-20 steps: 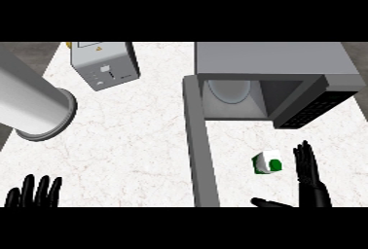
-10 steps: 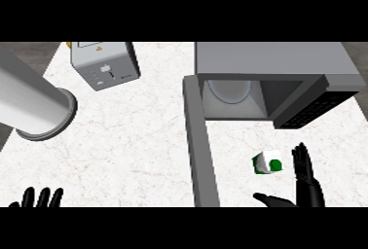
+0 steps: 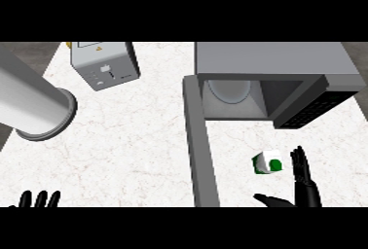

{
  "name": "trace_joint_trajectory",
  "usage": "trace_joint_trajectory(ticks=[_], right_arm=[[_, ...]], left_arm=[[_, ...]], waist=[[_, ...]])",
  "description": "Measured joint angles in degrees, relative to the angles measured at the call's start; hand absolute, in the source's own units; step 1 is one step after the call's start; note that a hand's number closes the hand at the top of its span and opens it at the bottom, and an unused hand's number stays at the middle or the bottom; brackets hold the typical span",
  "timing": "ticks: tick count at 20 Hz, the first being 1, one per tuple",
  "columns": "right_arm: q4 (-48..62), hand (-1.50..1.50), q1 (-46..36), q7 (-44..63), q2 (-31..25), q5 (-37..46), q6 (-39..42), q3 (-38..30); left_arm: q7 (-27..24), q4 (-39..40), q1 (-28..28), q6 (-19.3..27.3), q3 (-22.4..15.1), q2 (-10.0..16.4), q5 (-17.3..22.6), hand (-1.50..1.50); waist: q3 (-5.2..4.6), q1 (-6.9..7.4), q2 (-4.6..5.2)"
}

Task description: Pick up the milk, place it into the microwave and close the microwave

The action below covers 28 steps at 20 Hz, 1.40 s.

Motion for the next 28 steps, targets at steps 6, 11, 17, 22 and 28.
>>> trace_joint_trajectory(ticks=[6, 11, 17, 22, 28], right_arm=[[6.72, -1.5, -5.2, -2.85, -0.47, 0.37, 0.39, -0.53], [9.68, -1.5, -7.14, -4.21, 0.18, 0.66, 0.59, -0.13], [13.72, -1.5, -10.96, -4.34, -0.46, -0.66, 1.54, -1.33], [16.19, 1.5, -13.14, -4.97, 0.56, -0.83, -1.48, -2.7], [18.77, 1.5, -17.13, -4.84, 0.52, 1.23, -8.04, -3.31]], left_arm=[[-2.7, 1.89, 0.61, -0.31, -0.42, -0.06, -0.38, -1.5], [-2.31, 1.95, 0.62, 0.08, -0.62, 0.29, -0.2, -1.5], [-2.83, 1.35, 1.32, 0.39, -1.27, 0.55, -0.55, -1.5], [-3.24, 1.73, 1.3, 0.01, -0.76, 1.13, 0.27, -1.5], [-4.59, 1.6, 3.09, -1.08, -0.81, 1.94, 0.81, -1.5]], waist=[[-0.19, 0.01, -0.05], [-0.3, -0.05, -0.1], [-0.23, 0.06, -0.08], [-0.37, 0.03, -0.1], [-0.09, 0.36, 0.02]])
